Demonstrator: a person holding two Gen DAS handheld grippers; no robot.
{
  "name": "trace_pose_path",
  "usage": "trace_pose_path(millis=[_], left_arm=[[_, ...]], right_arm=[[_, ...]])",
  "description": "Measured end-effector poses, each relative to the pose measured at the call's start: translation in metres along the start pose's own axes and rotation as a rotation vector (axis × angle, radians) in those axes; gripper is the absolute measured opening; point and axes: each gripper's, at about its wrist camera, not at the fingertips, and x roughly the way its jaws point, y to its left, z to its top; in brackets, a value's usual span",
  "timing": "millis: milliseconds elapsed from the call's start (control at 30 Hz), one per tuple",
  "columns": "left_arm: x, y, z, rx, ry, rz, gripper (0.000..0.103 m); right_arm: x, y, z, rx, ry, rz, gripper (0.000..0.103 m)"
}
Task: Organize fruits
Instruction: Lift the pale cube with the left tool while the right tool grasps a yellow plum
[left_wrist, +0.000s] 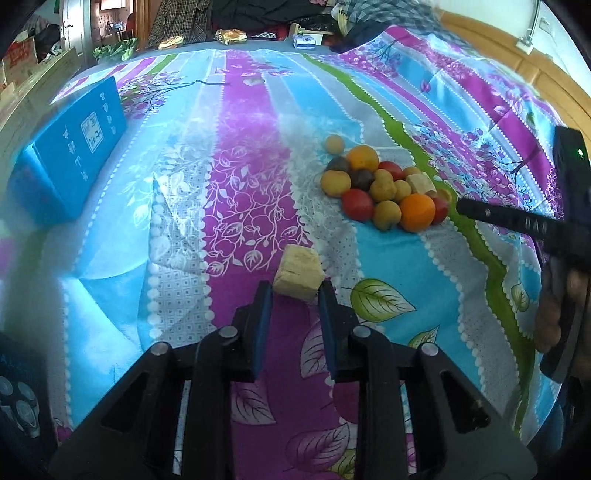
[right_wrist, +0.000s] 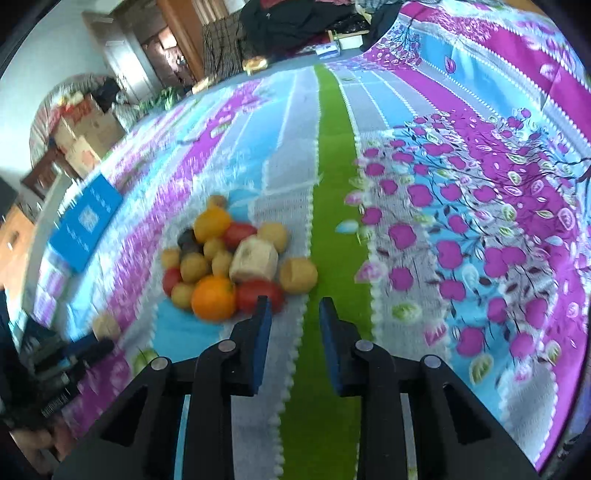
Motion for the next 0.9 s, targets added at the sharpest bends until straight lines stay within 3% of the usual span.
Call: trace_pose_path(millis=[67,433,533,733,900], left_arm=[[0.001,-0.002,0.0,0.0,0.0,-0.008,0.026],[0.003,-0.004,0.0,-0.001,0.004,-0.022,0.026],[0.001,-0.005,0.0,0.003,-0.007,-0.01,0.026],[-0.021,-0.008,0.007,0.015,-0.057,0.023,0.026],[-0.062,-0.008,0.019,0.018,-0.118,0.064,0.026]], right_arm=[[0.005,-0.004,0.006,0.036,0.011,0.032,0.031],[0.034,-0.013,0.014,0.07,0.04,0.023,0.03],[0.032,-0.004,0.012,0.028,0.033,-0.01,0.023],[-0.016,0.026,0.005,-0.07,-0.062,-0.094,0.023],[-0.059,0.061,0.0,-0.129,-0.108,-0.147,0.023]])
